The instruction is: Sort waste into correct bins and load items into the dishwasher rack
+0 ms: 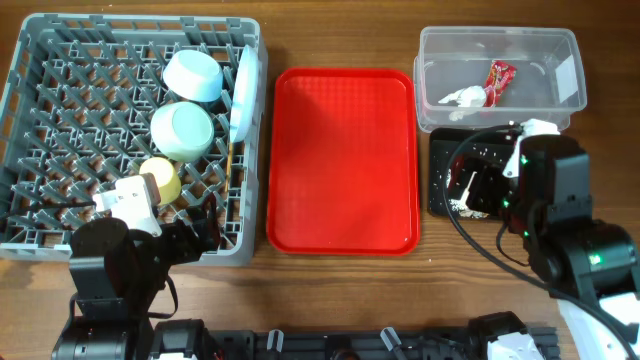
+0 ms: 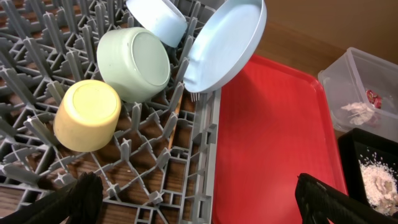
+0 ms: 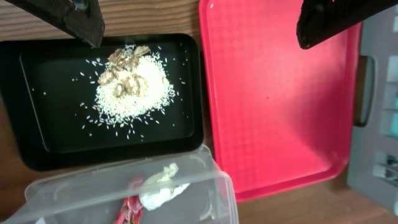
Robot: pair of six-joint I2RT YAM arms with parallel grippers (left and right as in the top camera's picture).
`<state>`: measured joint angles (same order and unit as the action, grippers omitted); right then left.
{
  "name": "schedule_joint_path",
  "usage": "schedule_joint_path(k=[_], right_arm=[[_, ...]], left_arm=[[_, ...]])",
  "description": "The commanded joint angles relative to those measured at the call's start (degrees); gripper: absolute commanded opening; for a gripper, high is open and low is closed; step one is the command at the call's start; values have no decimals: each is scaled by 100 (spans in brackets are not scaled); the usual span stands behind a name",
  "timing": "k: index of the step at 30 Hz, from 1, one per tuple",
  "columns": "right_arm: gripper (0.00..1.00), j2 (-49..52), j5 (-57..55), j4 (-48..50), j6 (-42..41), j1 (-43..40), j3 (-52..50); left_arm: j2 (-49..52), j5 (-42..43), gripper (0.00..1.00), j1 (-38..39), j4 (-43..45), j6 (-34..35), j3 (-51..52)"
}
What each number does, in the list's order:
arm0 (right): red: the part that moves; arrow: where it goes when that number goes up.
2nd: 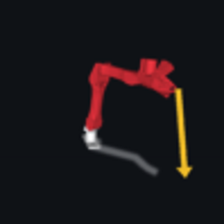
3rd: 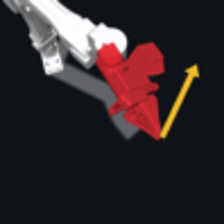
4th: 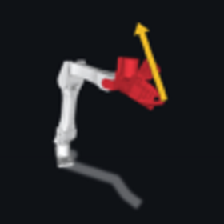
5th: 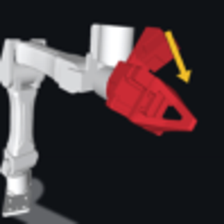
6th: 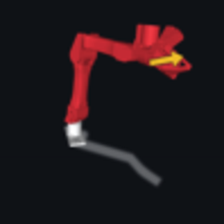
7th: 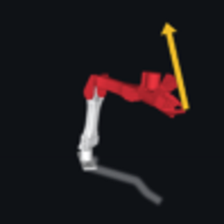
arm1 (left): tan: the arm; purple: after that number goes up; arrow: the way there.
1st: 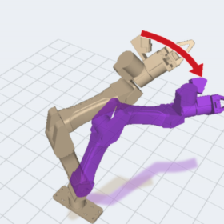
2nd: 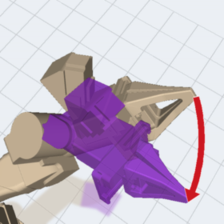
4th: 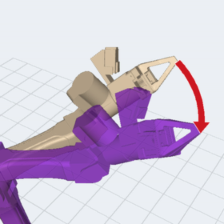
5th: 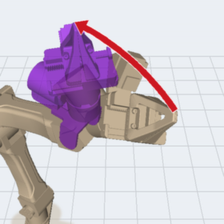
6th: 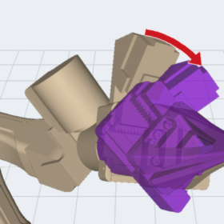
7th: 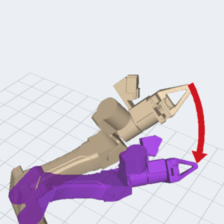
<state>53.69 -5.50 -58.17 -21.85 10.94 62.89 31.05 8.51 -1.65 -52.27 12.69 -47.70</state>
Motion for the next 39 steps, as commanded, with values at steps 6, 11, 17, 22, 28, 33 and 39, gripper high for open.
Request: schedule_joint_path(k=[6,11,17,22,28,33,39], right_arm=[[100,-2614,173,2402,1270,-321,-1749],[100,-5021,146,4378,1285,-686,-3982],[100,-5348,107,6826,1283,-745,-5910],[100,-5351,326,5875,1274,-748,-6260],[100,-5342,389,5873,1272,-748,-6260],[100,-5342,389,5873,1272,-748,-6260],[100,-5342,389,5873,1272,-748,-6260]], left_arm=[[-24,87,100,4,13,-116,59],[-24,87,100,4,13,-116,59],[-24,87,100,4,15,-116,59],[-24,87,100,4,13,-116,59],[-24,87,100,4,13,-116,59],[-24,87,100,4,15,-116,59],[-24,87,100,4,15,-116,59]])
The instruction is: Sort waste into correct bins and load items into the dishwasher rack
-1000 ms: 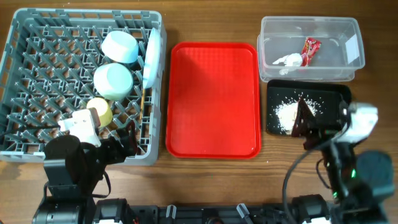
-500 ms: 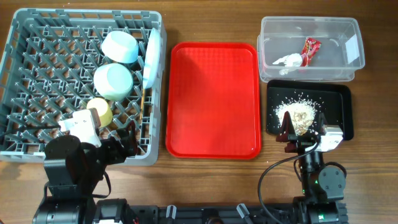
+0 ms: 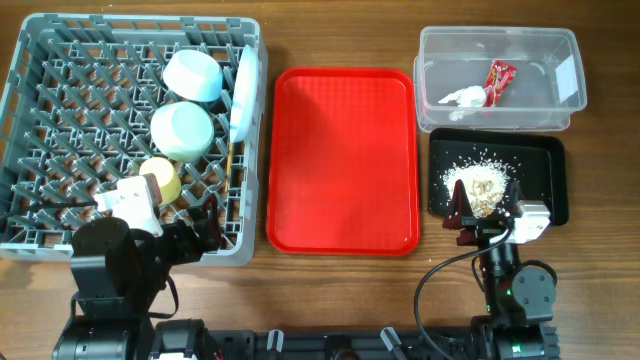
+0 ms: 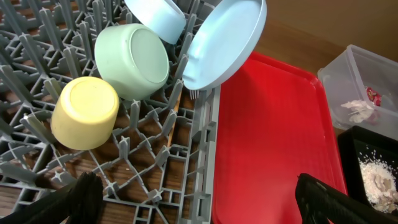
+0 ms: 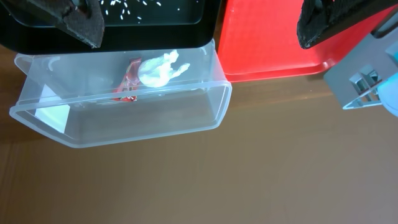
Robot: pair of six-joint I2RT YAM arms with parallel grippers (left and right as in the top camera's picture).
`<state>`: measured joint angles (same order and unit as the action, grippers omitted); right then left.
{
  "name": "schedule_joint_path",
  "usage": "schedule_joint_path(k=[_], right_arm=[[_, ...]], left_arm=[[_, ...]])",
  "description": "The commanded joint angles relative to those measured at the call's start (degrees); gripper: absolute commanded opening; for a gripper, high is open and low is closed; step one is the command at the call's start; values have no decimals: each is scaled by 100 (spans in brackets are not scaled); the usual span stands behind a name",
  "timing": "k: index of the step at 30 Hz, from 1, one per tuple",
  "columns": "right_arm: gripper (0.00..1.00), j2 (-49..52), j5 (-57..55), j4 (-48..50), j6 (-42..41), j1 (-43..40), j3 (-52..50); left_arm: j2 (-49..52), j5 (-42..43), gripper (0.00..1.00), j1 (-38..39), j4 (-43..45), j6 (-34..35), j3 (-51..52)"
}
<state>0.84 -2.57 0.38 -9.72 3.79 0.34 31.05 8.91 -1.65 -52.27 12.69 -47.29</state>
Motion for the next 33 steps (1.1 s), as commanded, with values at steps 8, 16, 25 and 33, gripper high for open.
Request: schedule_joint_path(k=[8,16,25,33], right_arm=[[100,-57,96,17,61,-33,-4],[100,-57,96,17,59,-33,-4],[100,-57,96,17,57,-33,-4],[100,-57,96,17,59,-33,-4]], left_arm=[[-2564,-103,100,542,3493,-138,3309],[-3086,-514,100,570,5265,-179,4697],[-3071,-450,100,579,4815,-181,4697],[-3067,-450,100,579,4815,-181,4697]])
